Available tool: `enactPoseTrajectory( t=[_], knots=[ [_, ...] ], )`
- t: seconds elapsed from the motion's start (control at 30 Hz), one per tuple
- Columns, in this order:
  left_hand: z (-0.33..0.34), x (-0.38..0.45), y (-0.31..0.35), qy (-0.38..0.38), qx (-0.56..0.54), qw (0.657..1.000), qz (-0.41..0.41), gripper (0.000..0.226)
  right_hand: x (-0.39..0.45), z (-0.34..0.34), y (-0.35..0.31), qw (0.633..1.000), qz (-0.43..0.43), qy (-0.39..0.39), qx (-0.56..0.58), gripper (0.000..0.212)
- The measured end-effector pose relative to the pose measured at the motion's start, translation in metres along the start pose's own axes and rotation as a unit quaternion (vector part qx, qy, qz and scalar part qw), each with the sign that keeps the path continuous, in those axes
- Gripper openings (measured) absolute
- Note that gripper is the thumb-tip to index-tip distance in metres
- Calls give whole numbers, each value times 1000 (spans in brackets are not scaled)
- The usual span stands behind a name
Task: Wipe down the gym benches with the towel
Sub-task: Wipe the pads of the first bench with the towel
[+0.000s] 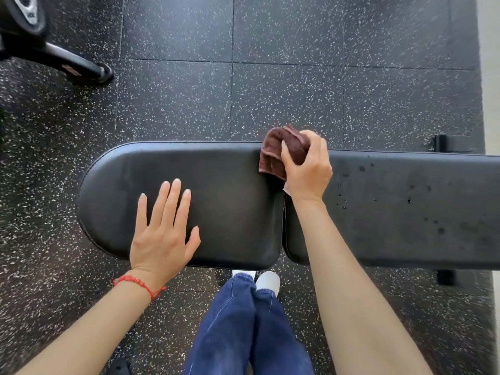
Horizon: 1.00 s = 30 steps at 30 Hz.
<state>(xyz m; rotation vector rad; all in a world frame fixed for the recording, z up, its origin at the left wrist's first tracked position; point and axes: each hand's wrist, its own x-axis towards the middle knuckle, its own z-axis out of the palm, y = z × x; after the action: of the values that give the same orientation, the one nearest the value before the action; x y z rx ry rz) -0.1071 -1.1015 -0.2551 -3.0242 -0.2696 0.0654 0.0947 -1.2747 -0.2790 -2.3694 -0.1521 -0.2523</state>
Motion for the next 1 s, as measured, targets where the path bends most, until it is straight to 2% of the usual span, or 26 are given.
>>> enactPoseTrajectory(
  t=[0.13,0.27,0.43,0.5,0.67,0.87,1.0],
  knots=[
    [-7,9,18,13,-32,999,1,55,-3,-28,21,998,-50,14,-27,35],
    [-13,33,63,-11,-83,996,33,54,2,-47,47,993,-95,11,-69,34],
    [-4,59,101,-45,-94,992,66,53,-6,-43,75,981,-127,-105,-103,43],
    [4,66,112,-51,-89,992,72,54,-10,-40,83,981,-116,-121,-100,48],
    [15,72,126,-68,-26,996,59,53,-10,-41,98,983,-116,-128,-56,57],
    [20,71,125,-57,-14,997,54,53,-18,-38,102,985,-140,-85,-52,41],
    [21,71,125,-47,-19,997,53,53,-50,-48,110,982,-157,-91,-42,42]
  ],
)
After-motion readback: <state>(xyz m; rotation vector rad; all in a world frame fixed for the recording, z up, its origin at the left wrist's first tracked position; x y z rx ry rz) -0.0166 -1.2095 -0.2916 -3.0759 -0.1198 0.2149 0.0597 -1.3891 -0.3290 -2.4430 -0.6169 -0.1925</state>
